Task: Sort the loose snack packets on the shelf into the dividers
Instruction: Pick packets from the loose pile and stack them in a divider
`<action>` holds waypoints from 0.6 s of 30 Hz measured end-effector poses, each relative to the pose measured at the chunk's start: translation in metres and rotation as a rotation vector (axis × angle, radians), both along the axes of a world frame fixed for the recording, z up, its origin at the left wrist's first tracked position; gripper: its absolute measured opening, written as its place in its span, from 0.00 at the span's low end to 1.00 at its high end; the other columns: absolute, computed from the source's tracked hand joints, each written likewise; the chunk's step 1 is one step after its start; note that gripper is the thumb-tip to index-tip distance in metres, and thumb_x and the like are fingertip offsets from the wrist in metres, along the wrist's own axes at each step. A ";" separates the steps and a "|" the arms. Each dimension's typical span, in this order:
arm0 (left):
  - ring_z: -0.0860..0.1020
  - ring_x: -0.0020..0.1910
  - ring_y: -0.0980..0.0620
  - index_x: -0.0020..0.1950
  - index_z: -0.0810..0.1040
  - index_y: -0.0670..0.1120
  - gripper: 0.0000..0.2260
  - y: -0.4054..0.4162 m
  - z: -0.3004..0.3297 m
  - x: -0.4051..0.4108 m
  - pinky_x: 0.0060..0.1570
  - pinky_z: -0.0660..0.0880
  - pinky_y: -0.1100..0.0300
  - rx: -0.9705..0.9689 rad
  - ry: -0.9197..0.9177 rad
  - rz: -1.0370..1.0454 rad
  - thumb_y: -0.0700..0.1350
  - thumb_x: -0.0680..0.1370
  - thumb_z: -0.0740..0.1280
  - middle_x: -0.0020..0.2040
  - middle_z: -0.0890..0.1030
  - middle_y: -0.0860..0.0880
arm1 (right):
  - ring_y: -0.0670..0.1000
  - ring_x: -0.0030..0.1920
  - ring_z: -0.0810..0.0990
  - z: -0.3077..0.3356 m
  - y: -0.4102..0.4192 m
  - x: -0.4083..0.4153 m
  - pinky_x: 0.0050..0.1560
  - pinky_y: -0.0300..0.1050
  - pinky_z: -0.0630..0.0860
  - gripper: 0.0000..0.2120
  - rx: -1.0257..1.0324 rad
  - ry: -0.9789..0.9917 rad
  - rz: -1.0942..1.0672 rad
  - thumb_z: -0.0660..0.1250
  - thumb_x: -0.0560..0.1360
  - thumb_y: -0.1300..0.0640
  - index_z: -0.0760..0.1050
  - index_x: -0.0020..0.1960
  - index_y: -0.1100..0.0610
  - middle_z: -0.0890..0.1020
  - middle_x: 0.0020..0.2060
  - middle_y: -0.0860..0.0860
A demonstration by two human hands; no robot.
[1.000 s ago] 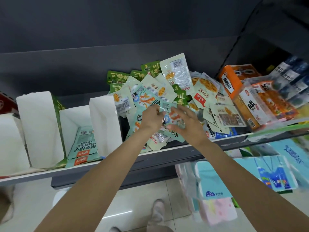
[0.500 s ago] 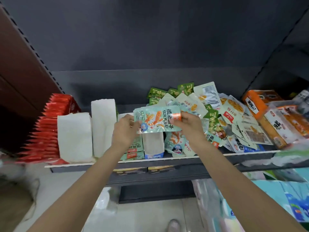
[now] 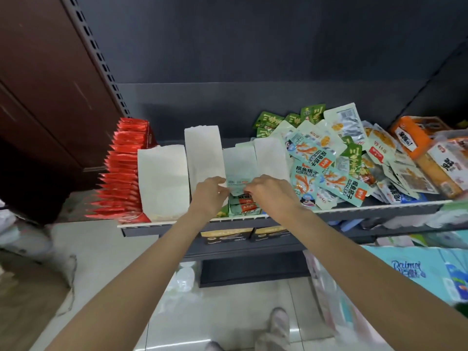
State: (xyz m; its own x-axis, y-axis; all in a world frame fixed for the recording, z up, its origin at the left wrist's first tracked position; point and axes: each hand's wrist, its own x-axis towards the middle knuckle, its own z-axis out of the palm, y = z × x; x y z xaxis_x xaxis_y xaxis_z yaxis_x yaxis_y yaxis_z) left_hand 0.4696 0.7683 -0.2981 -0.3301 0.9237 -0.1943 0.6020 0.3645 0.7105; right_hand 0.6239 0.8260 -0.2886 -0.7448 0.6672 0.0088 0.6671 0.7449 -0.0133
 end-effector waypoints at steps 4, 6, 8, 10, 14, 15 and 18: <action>0.81 0.39 0.50 0.66 0.72 0.42 0.15 0.002 -0.004 0.000 0.36 0.75 0.65 0.001 -0.188 0.079 0.41 0.80 0.63 0.56 0.81 0.42 | 0.56 0.50 0.77 -0.018 -0.010 -0.005 0.44 0.49 0.75 0.15 -0.149 -0.066 -0.072 0.58 0.78 0.64 0.76 0.60 0.53 0.78 0.53 0.54; 0.81 0.39 0.50 0.64 0.73 0.42 0.14 0.002 -0.004 -0.001 0.37 0.75 0.65 0.018 -0.217 0.099 0.43 0.80 0.63 0.56 0.80 0.42 | 0.56 0.52 0.77 -0.021 -0.010 -0.004 0.46 0.50 0.75 0.13 -0.245 -0.035 -0.081 0.56 0.80 0.58 0.76 0.60 0.54 0.78 0.55 0.55; 0.81 0.43 0.49 0.63 0.75 0.43 0.14 -0.001 -0.001 0.000 0.42 0.76 0.62 0.095 -0.052 0.093 0.46 0.80 0.63 0.57 0.80 0.45 | 0.55 0.53 0.77 -0.016 -0.008 0.000 0.48 0.49 0.76 0.14 -0.368 0.034 -0.071 0.57 0.80 0.54 0.77 0.59 0.55 0.79 0.56 0.54; 0.80 0.45 0.49 0.62 0.75 0.44 0.13 -0.003 0.005 0.004 0.45 0.74 0.60 0.214 0.191 0.047 0.47 0.80 0.62 0.55 0.79 0.48 | 0.54 0.54 0.78 -0.009 -0.004 0.007 0.54 0.50 0.76 0.13 -0.482 0.166 -0.068 0.59 0.79 0.54 0.79 0.58 0.56 0.80 0.57 0.53; 0.78 0.47 0.47 0.60 0.75 0.44 0.11 0.009 0.020 0.032 0.46 0.75 0.55 0.327 0.313 -0.192 0.45 0.79 0.62 0.54 0.77 0.46 | 0.49 0.54 0.79 0.006 0.013 0.035 0.56 0.39 0.73 0.12 -0.448 0.480 -0.188 0.62 0.77 0.60 0.79 0.58 0.57 0.82 0.54 0.52; 0.78 0.48 0.47 0.60 0.75 0.44 0.11 0.016 0.022 0.042 0.47 0.75 0.54 0.327 0.298 -0.229 0.45 0.79 0.62 0.54 0.77 0.46 | 0.48 0.52 0.79 0.009 0.020 0.045 0.54 0.37 0.72 0.12 -0.431 0.540 -0.233 0.62 0.77 0.62 0.79 0.57 0.57 0.82 0.53 0.52; 0.78 0.48 0.47 0.58 0.76 0.43 0.10 0.042 0.023 0.079 0.49 0.75 0.54 0.339 0.209 -0.303 0.44 0.79 0.62 0.53 0.77 0.45 | 0.50 0.52 0.79 0.008 0.046 0.080 0.52 0.34 0.69 0.13 -0.388 0.560 -0.370 0.61 0.77 0.63 0.77 0.60 0.58 0.81 0.54 0.55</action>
State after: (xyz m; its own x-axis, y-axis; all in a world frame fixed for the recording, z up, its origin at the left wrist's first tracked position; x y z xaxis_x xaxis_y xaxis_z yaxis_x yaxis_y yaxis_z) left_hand 0.5486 0.8104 -0.2754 -0.0366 0.9838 0.1755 0.7870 -0.0798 0.6117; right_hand 0.7041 0.8723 -0.2807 -0.4260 0.9041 0.0329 0.6888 0.3477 -0.6361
